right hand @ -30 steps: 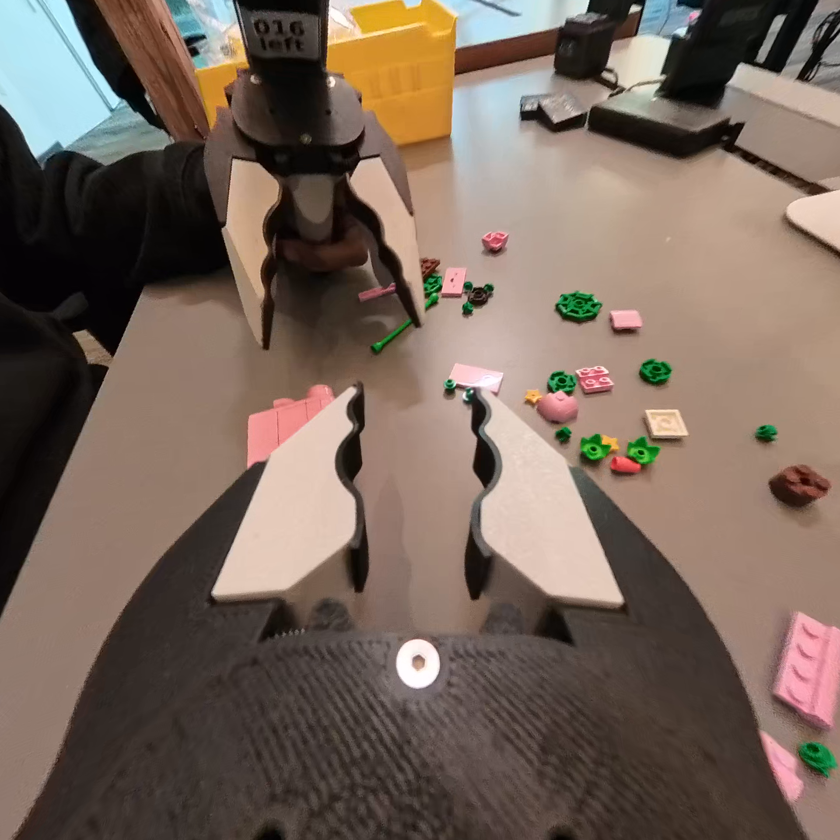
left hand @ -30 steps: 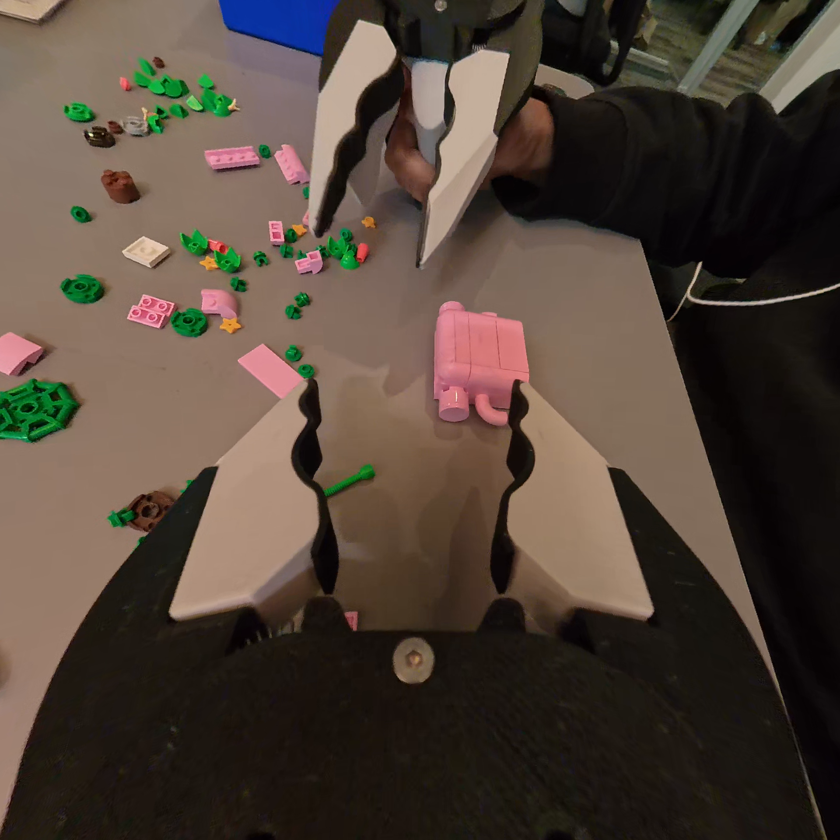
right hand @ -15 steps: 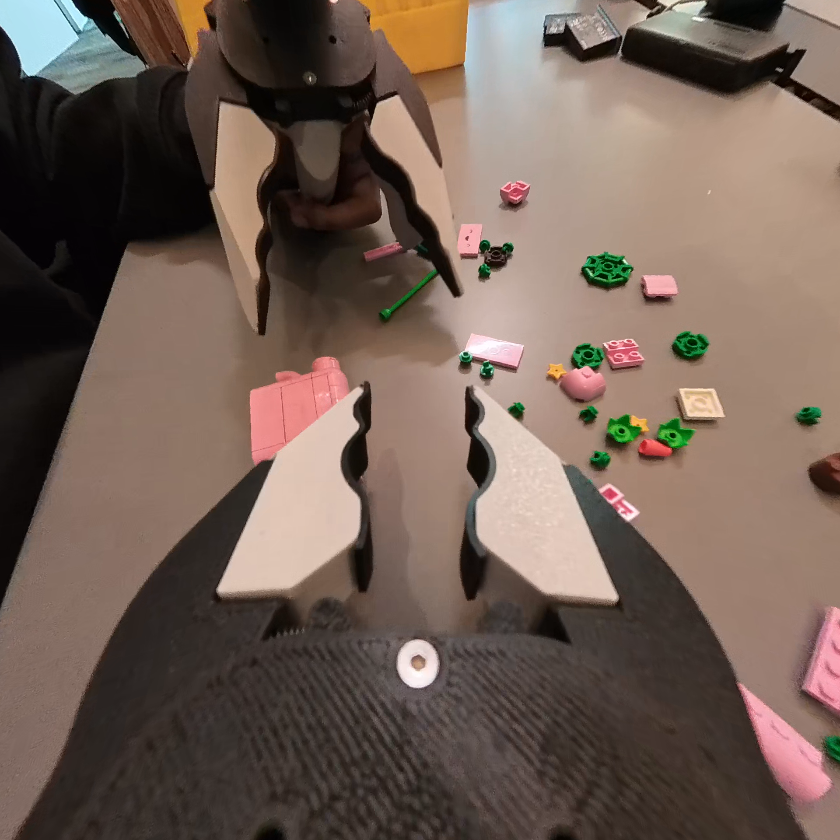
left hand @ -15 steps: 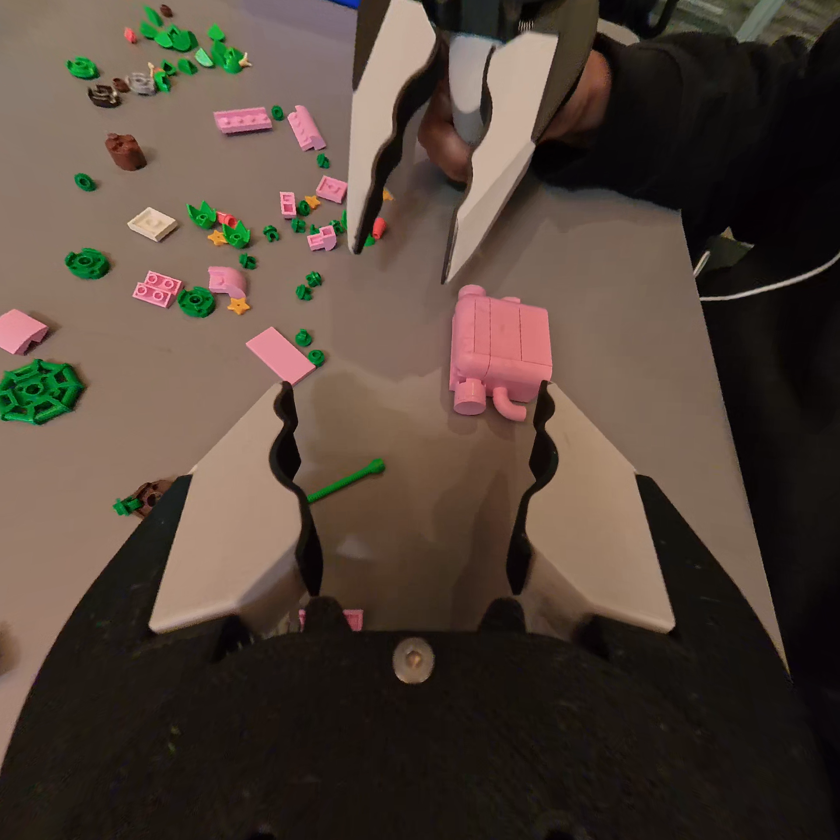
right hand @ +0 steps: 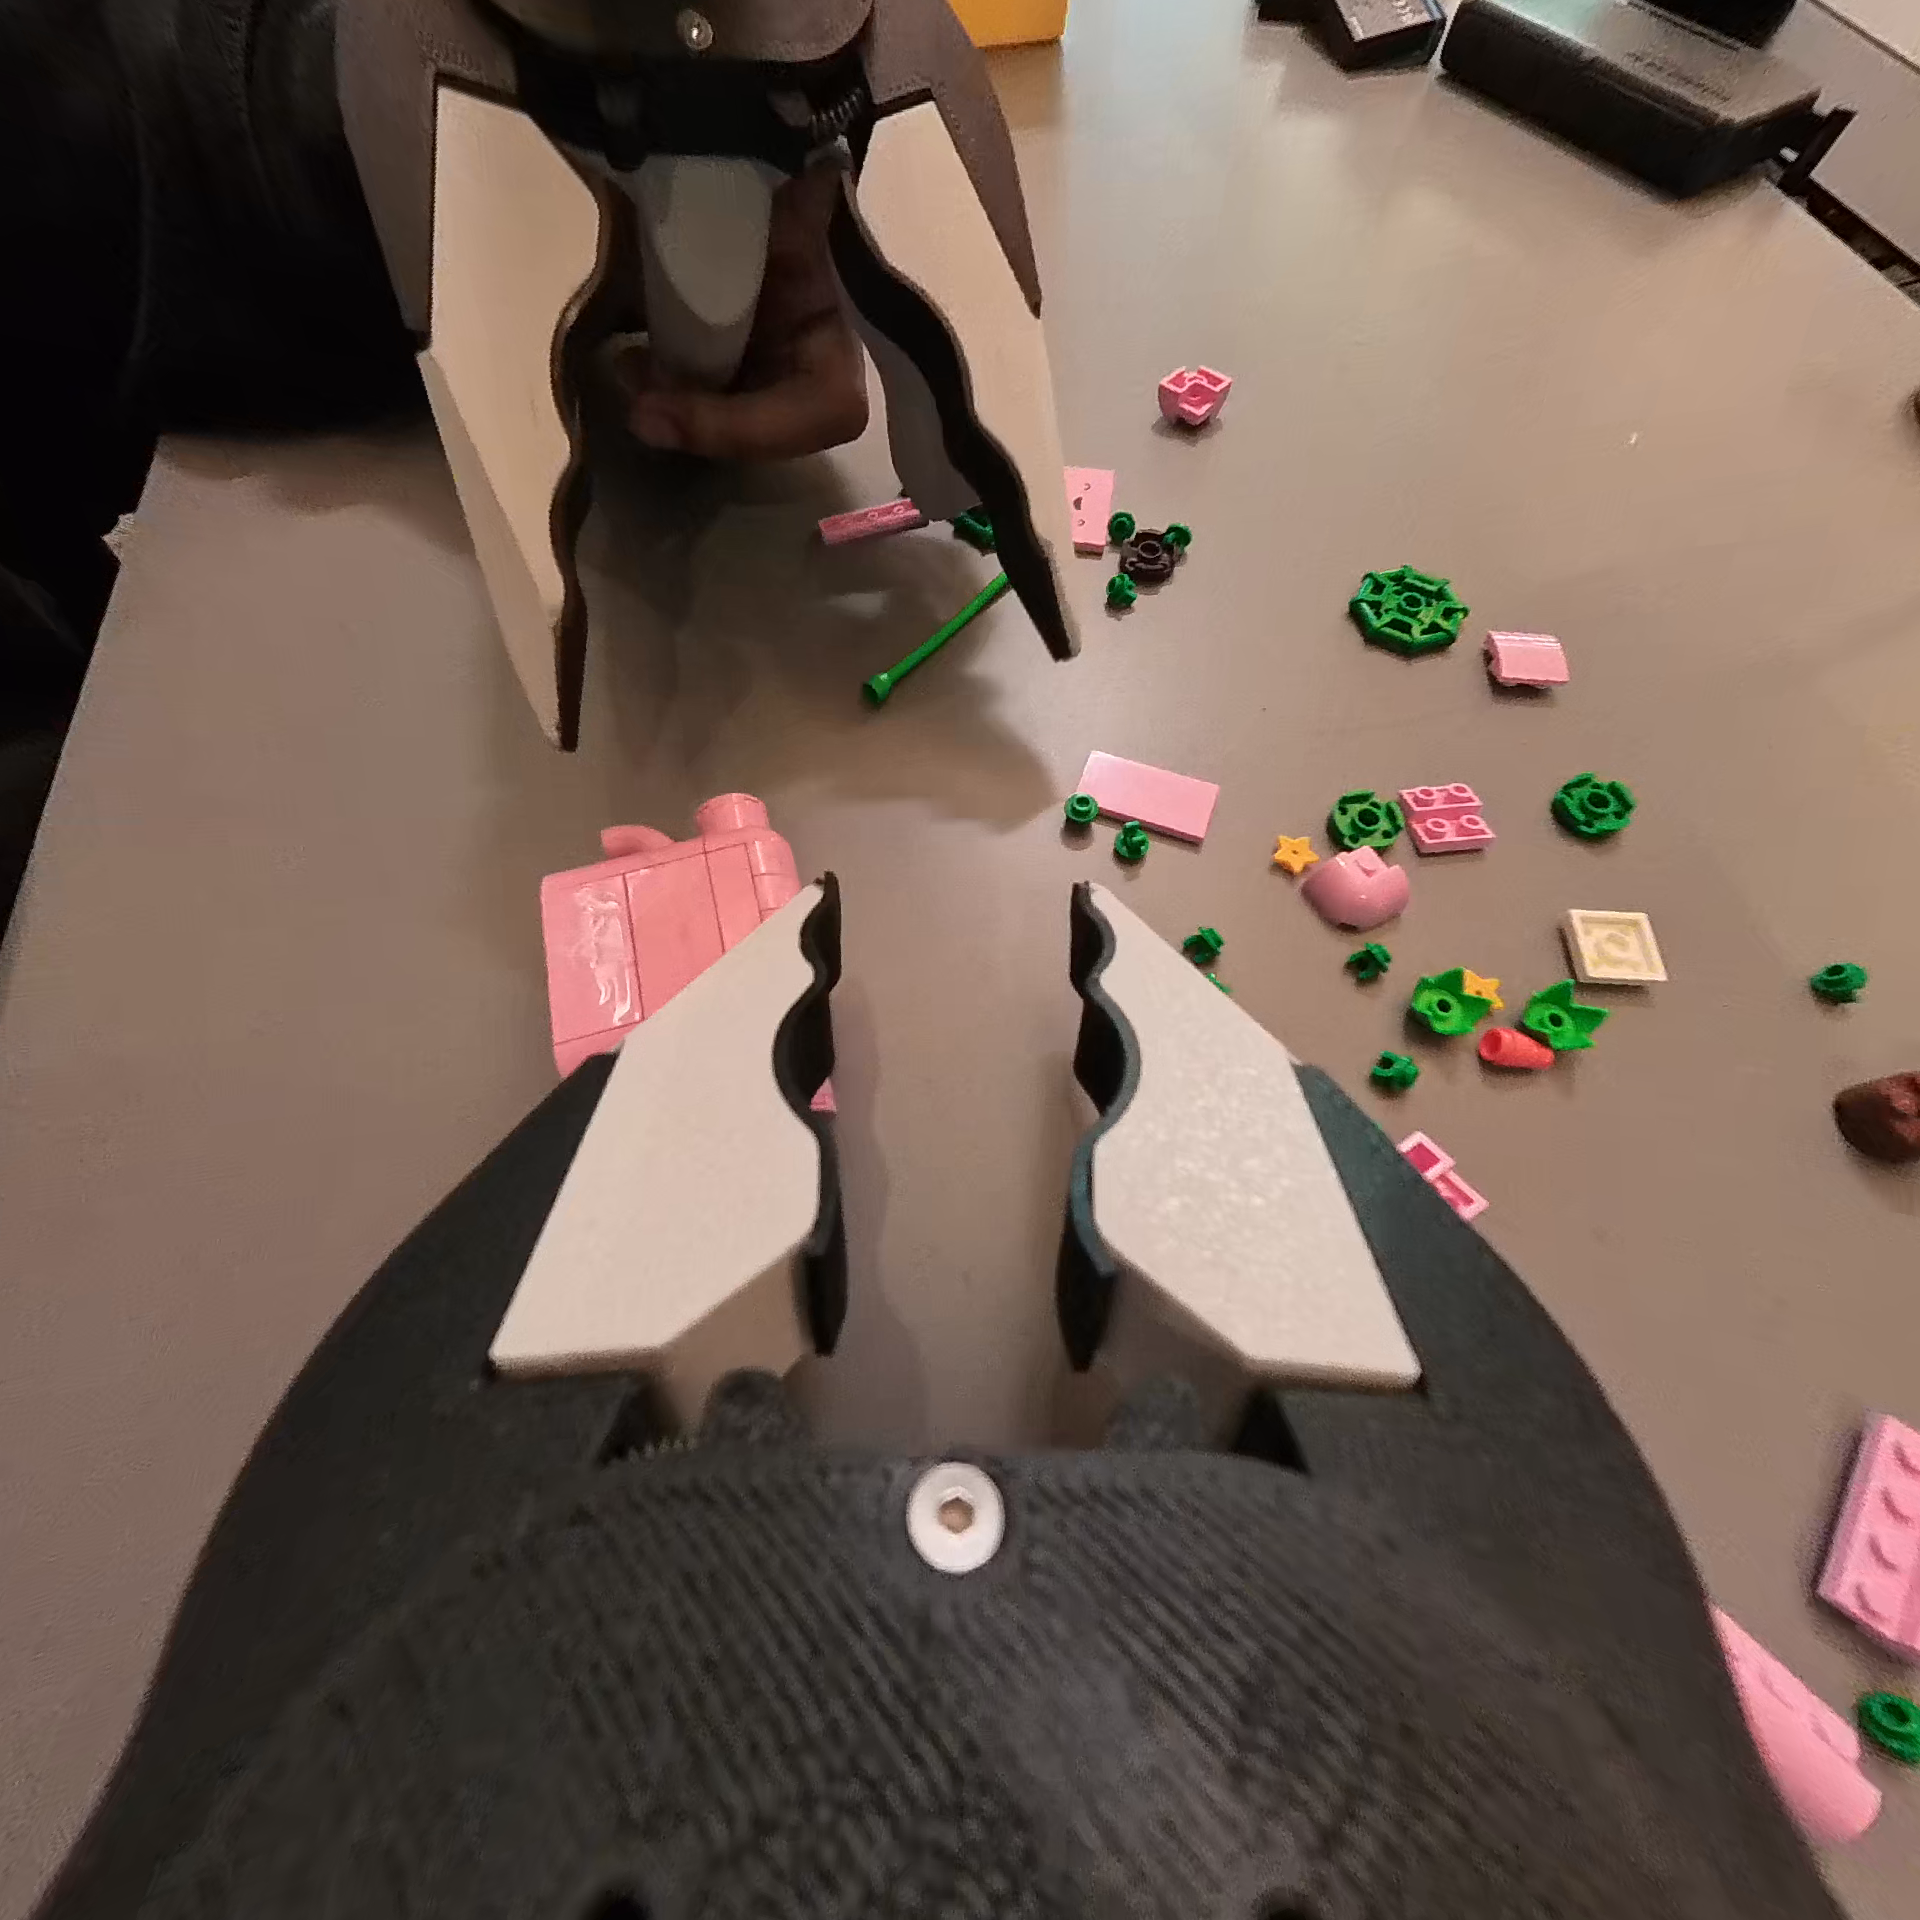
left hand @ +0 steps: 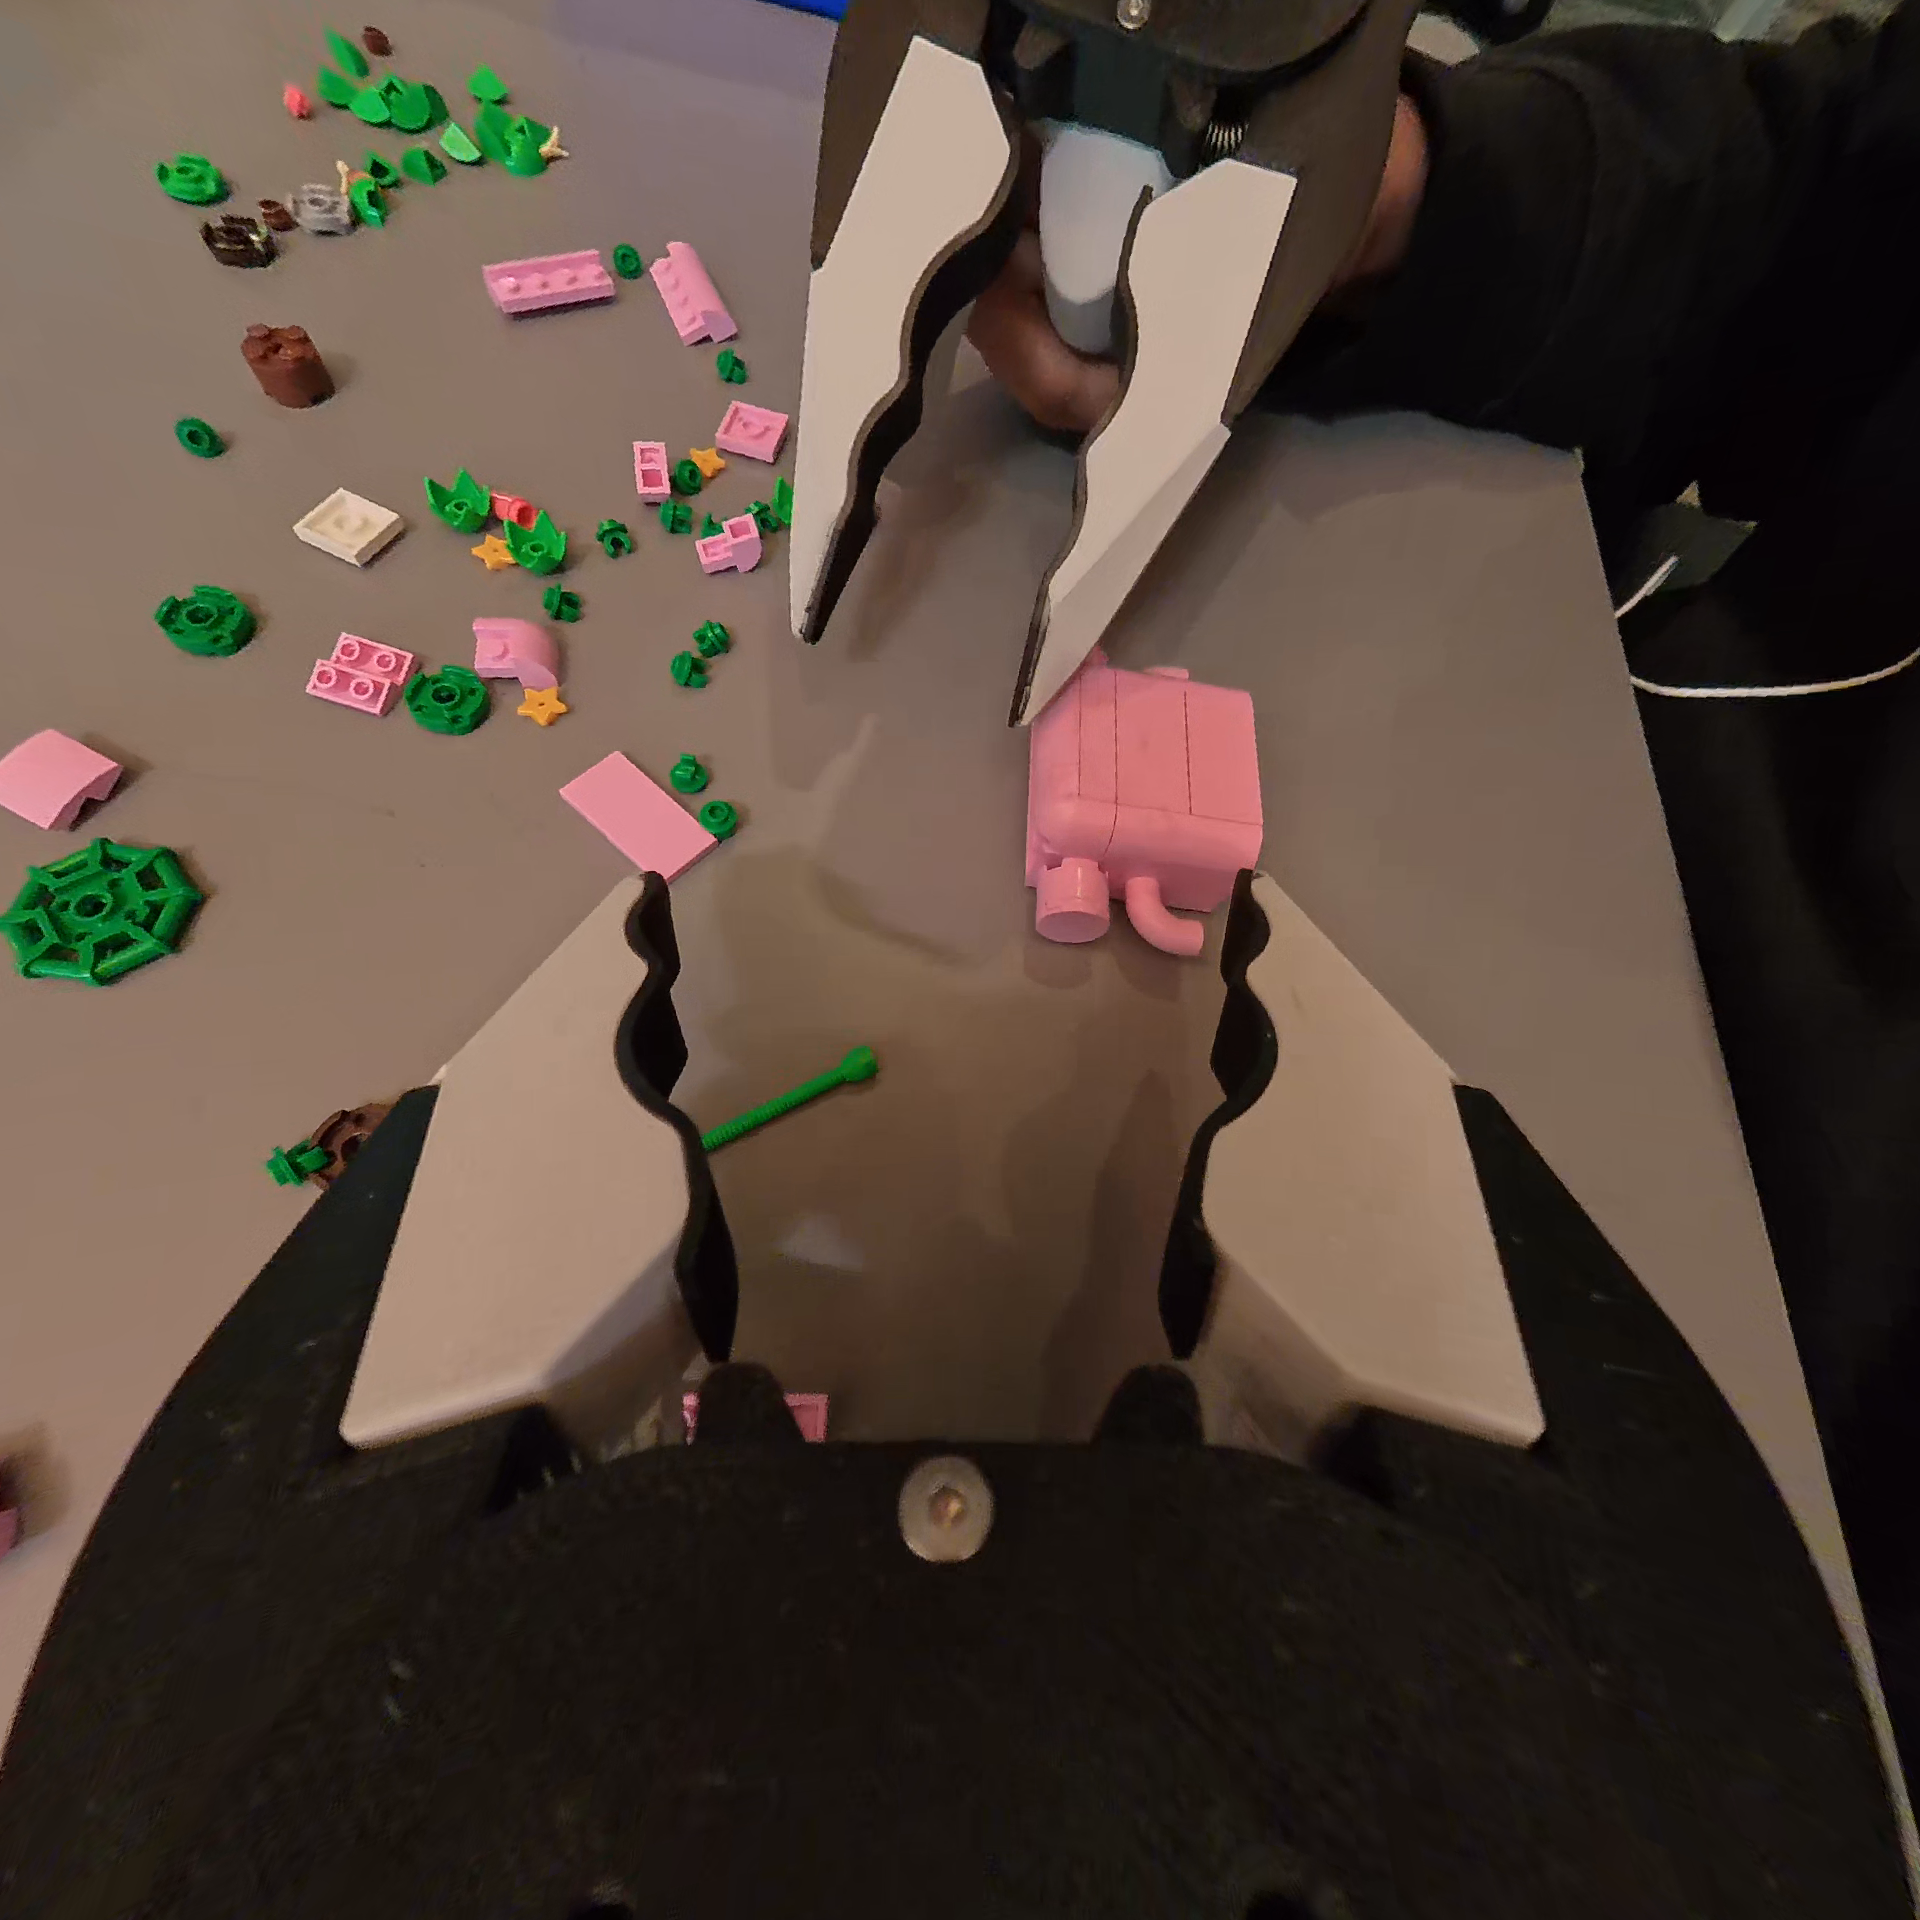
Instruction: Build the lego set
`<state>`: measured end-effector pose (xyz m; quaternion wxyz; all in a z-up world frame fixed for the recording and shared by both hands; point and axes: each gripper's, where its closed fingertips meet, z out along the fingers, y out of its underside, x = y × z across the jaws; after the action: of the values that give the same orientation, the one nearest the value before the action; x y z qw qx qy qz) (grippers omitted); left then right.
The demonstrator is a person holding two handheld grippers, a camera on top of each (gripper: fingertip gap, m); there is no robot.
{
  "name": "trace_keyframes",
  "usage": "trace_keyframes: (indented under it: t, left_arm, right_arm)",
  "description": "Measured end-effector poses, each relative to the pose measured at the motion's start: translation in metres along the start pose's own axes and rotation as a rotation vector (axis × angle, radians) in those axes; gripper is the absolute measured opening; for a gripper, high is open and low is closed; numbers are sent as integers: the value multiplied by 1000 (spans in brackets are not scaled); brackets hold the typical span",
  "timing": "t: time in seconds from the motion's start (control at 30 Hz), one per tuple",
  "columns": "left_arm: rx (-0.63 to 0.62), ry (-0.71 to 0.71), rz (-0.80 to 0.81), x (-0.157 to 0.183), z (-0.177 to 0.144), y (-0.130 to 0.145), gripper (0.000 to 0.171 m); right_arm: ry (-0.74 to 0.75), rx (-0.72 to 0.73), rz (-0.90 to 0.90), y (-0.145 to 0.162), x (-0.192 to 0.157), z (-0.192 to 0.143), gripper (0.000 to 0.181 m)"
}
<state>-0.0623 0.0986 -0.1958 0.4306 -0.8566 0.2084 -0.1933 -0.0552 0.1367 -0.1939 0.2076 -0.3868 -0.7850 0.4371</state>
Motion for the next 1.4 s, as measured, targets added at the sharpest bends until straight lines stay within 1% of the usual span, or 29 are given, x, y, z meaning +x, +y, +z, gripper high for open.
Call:
trace_keyframes:
  t: [0.17, 0.27, 0.37, 0.67, 0.87, 1.0, 1.03, 1.13, 1.2, 1.27, 1.33, 1.4]
  left_arm:
    - [7, 4, -13, -1, -1, -1, 103]
    - [41, 18, -32, -2, -4, -5, 98]
    - [60, 25, -47, -3, -6, -7, 96]
    - [41, 19, -33, -2, -4, -5, 96]
    - [56, 23, -51, -3, -6, -7, 96]
    - [38, 16, -26, -2, -4, -5, 96]
    - [31, 13, -16, -1, -3, -4, 96]
    - [25, 1, -8, -1, -2, -3, 96]
    - [31, 2, -14, -2, -3, -4, 96]
    - [33, 3, -22, -3, -3, -4, 96]
    - [37, 6, -30, -3, -4, -4, 96]
    - [40, 13, -44, -4, -4, -5, 95]
  right_arm:
    - [0, 6, 16, -1, 2, 0, 43]
    - [6, 19, 23, -2, 3, -2, 43]
    - [21, 24, 14, -3, 5, -3, 43]
    - [70, 29, -8, -4, 12, -7, 43]
    - [59, 50, 35, -4, 16, -9, 43]
    - [64, 62, 26, -7, 15, -11, 44]
    - [43, 71, 16, -8, 12, -11, 46]
    - [-170, 159, -12, -23, -26, -17, 65]
    - [-243, 178, -4, -27, -41, -15, 80]
    - [-231, 104, -26, -18, -44, -6, 83]
    - [-209, 44, -65, -11, -48, 3, 79]
    - [-226, 21, -72, -9, -54, 7, 75]
